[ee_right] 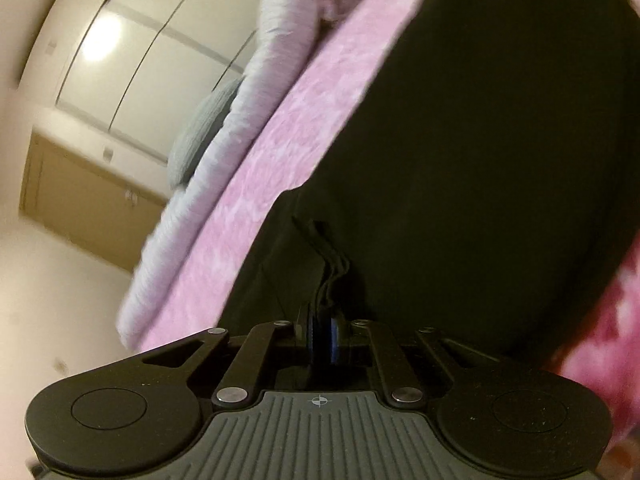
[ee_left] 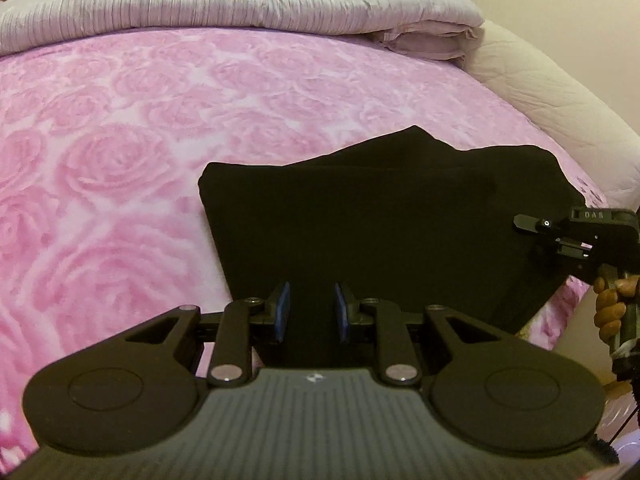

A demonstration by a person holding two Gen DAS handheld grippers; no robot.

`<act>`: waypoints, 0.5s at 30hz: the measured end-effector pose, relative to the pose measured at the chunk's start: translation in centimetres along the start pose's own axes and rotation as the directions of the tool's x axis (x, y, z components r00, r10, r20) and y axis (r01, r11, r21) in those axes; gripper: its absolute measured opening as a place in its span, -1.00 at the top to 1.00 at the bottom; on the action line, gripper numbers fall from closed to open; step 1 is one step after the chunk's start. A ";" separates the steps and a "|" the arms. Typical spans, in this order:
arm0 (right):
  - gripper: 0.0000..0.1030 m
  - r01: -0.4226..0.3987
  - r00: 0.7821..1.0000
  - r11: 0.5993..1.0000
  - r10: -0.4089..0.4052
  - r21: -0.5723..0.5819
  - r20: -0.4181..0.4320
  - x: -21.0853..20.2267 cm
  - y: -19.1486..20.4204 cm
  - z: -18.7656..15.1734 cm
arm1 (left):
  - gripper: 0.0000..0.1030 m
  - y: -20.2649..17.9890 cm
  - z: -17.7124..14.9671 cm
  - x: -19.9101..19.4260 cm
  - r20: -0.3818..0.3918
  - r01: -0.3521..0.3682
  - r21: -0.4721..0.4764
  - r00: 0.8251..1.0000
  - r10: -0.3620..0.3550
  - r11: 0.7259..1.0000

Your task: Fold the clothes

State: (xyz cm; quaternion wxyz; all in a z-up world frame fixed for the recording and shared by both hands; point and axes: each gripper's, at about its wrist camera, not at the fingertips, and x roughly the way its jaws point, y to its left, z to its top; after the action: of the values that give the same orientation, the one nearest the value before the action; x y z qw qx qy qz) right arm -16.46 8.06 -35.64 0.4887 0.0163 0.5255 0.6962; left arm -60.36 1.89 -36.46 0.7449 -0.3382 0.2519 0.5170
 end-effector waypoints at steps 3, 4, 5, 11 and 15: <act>0.87 0.033 0.999 0.986 -0.031 -0.165 0.014 -0.6 1.7 0.6 | 0.63 0.0 0.5 0.2 -0.017 -0.009 0.015 1.000 0.009 1.000; 0.87 0.034 0.999 0.975 -0.029 -0.220 0.026 -1.0 2.4 0.7 | 0.63 -0.2 0.7 0.2 -0.022 -0.008 0.024 1.000 0.009 1.000; 0.88 0.036 0.999 0.962 -0.027 -0.272 0.038 -1.3 3.1 0.8 | 0.63 -0.3 0.9 0.2 -0.028 -0.001 0.033 1.000 0.002 0.999; 0.87 0.123 0.991 0.956 -0.104 -0.266 0.084 -1.7 0.3 2.3 | 0.63 -1.8 2.3 1.9 -0.052 0.040 0.070 0.998 -0.036 0.997; 0.87 0.138 0.989 0.972 -0.126 -0.189 0.075 -2.0 -3.1 3.8 | 0.59 -3.3 2.7 3.8 -0.067 0.040 0.097 0.997 -0.033 0.995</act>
State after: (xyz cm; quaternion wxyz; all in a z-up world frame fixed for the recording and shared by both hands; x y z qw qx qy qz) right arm -11.35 9.30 -35.31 0.5494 -0.0448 0.4395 0.7092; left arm -55.91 5.48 -36.67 0.7613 -0.3225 0.2948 0.4791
